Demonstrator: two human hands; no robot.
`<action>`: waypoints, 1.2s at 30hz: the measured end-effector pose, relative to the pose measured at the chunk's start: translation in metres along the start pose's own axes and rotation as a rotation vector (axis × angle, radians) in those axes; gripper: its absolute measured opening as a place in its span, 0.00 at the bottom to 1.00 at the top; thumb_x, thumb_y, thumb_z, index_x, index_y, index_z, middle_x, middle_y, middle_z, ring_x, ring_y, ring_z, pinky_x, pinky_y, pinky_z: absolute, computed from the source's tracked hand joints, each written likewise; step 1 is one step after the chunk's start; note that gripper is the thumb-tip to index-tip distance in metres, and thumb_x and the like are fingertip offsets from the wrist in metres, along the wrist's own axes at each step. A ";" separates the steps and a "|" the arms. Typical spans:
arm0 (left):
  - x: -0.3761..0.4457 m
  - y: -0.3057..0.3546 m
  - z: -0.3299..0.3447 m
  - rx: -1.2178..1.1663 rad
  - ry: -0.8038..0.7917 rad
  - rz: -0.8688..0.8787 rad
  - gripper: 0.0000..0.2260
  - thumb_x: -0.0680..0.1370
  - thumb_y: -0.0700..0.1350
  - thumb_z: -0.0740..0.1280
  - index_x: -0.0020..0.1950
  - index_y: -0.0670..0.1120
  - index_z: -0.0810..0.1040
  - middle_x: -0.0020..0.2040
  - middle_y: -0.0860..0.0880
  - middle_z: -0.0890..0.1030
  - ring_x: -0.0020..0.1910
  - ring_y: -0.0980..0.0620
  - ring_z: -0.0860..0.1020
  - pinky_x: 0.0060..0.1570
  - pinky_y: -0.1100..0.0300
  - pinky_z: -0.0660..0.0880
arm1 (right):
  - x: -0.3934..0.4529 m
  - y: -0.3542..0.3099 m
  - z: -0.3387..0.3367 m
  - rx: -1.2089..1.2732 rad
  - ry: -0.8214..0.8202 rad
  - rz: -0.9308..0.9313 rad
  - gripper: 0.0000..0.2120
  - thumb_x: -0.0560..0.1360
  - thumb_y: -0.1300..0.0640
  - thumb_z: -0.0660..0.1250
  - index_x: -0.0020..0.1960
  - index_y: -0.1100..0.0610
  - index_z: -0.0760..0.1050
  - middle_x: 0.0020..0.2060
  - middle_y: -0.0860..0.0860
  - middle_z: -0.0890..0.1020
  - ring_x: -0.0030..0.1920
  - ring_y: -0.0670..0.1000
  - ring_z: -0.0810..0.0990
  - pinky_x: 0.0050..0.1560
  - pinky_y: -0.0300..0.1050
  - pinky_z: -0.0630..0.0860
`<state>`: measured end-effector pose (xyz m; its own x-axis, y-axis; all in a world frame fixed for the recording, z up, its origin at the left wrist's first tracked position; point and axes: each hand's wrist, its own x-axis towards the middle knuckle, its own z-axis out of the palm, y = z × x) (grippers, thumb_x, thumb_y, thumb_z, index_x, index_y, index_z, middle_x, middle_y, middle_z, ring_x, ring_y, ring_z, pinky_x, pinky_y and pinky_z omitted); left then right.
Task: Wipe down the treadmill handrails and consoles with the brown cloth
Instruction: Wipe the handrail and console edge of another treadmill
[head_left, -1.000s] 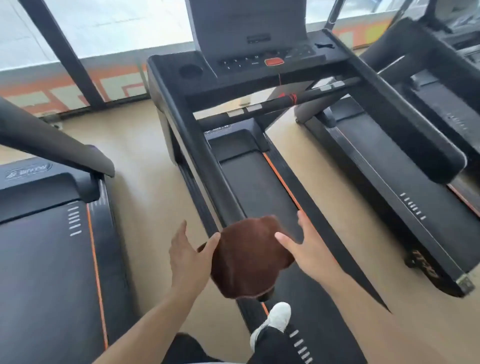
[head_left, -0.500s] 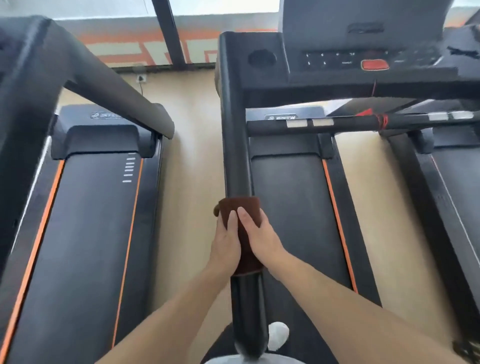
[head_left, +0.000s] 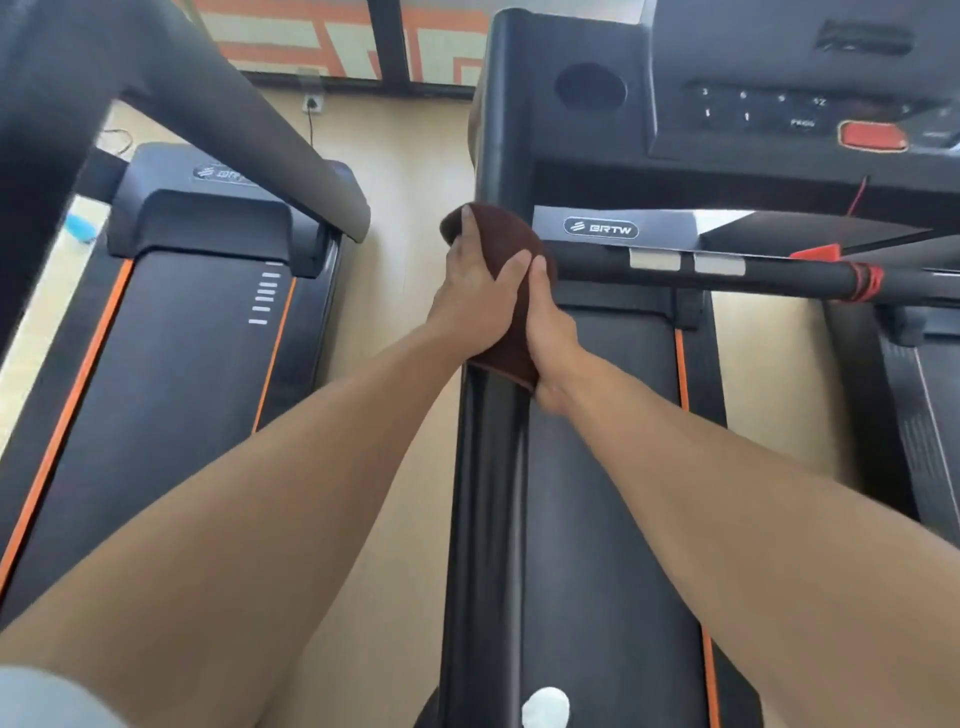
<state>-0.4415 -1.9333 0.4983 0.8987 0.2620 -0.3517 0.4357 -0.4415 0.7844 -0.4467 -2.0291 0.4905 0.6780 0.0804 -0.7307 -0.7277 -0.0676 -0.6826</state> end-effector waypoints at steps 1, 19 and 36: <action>-0.003 0.001 0.000 0.020 0.008 0.014 0.34 0.83 0.58 0.57 0.83 0.55 0.41 0.82 0.46 0.57 0.76 0.43 0.66 0.73 0.48 0.63 | -0.001 0.002 -0.001 0.009 -0.007 -0.018 0.38 0.76 0.26 0.57 0.69 0.55 0.76 0.55 0.53 0.87 0.53 0.55 0.87 0.59 0.56 0.83; -0.326 -0.126 0.054 -0.170 0.111 -0.022 0.29 0.79 0.58 0.56 0.81 0.64 0.55 0.79 0.54 0.65 0.76 0.54 0.66 0.77 0.46 0.63 | -0.226 0.226 -0.049 -0.208 -0.160 -0.182 0.26 0.84 0.37 0.51 0.80 0.42 0.58 0.61 0.48 0.78 0.46 0.39 0.76 0.41 0.29 0.71; -0.392 -0.152 0.103 -0.391 0.371 -0.167 0.29 0.78 0.67 0.60 0.78 0.64 0.60 0.72 0.54 0.73 0.70 0.53 0.74 0.69 0.46 0.74 | -0.238 0.277 -0.066 -0.332 -0.239 -0.225 0.26 0.82 0.33 0.51 0.79 0.32 0.53 0.58 0.40 0.79 0.57 0.47 0.80 0.53 0.42 0.74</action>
<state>-0.8550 -2.0573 0.4647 0.7103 0.6165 -0.3398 0.4562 -0.0356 0.8892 -0.8031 -2.1322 0.4746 0.7434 0.3540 -0.5674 -0.4664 -0.3337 -0.8192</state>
